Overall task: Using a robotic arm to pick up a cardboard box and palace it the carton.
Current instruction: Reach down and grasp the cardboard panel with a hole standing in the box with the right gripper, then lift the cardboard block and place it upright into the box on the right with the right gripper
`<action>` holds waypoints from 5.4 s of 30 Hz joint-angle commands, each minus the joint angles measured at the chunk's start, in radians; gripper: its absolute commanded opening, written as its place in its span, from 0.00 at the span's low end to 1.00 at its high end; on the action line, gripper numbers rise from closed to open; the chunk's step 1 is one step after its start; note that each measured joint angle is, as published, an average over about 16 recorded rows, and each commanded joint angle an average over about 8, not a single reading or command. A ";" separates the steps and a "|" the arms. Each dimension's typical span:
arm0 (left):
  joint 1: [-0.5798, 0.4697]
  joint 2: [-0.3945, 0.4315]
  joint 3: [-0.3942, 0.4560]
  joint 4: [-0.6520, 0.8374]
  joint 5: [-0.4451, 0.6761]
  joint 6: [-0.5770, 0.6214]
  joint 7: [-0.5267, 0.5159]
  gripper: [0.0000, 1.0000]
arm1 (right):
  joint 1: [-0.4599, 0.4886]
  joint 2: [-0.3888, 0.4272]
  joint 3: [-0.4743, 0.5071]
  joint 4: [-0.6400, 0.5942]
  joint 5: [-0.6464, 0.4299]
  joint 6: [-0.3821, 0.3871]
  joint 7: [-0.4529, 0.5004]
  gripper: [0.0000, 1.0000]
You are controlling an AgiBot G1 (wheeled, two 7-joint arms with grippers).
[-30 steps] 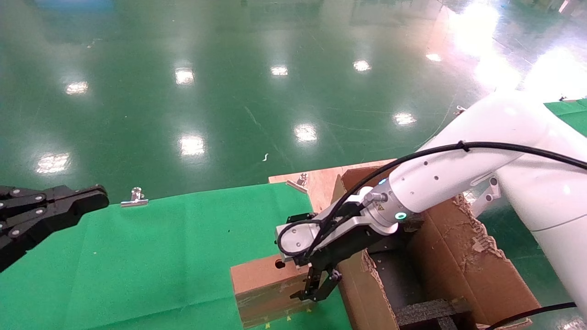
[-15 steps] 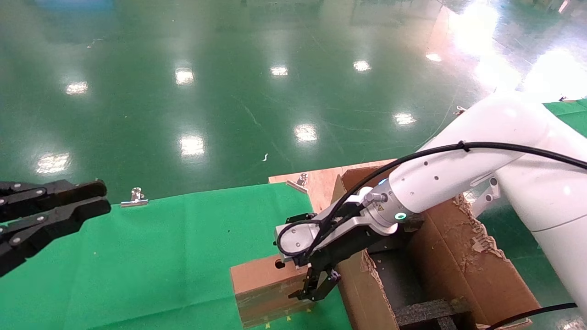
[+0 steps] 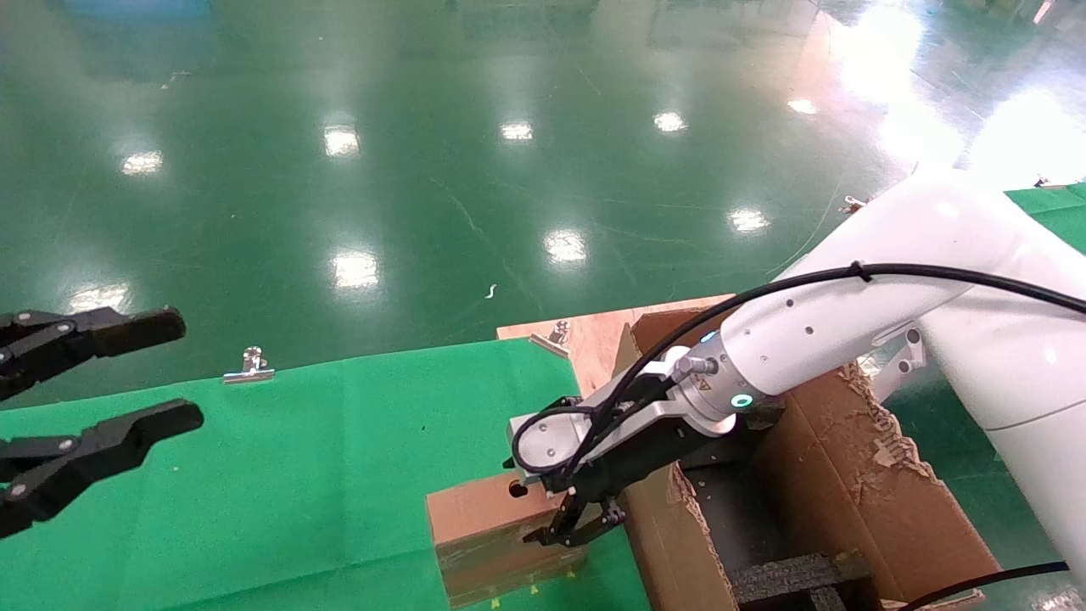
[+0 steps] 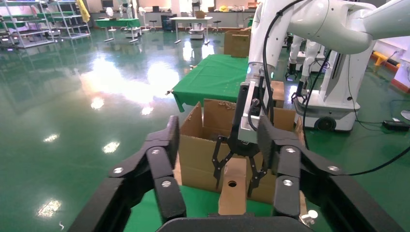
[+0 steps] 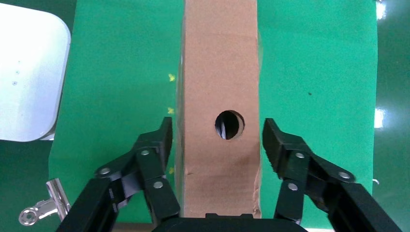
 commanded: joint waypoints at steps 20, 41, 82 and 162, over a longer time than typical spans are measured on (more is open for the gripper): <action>0.000 0.000 0.000 0.000 0.000 0.000 0.000 1.00 | 0.058 0.010 0.024 -0.037 0.035 0.009 -0.002 0.00; 0.000 0.000 0.000 0.000 0.000 0.000 0.000 1.00 | 0.414 0.098 0.034 -0.251 0.182 -0.025 -0.056 0.00; 0.000 0.000 0.000 0.000 0.000 0.000 0.000 1.00 | 0.545 0.697 -0.311 -0.153 0.221 -0.025 0.058 0.00; 0.000 0.000 0.000 0.000 0.000 0.000 0.000 1.00 | 0.119 0.658 -0.568 0.197 -0.235 0.649 1.449 0.00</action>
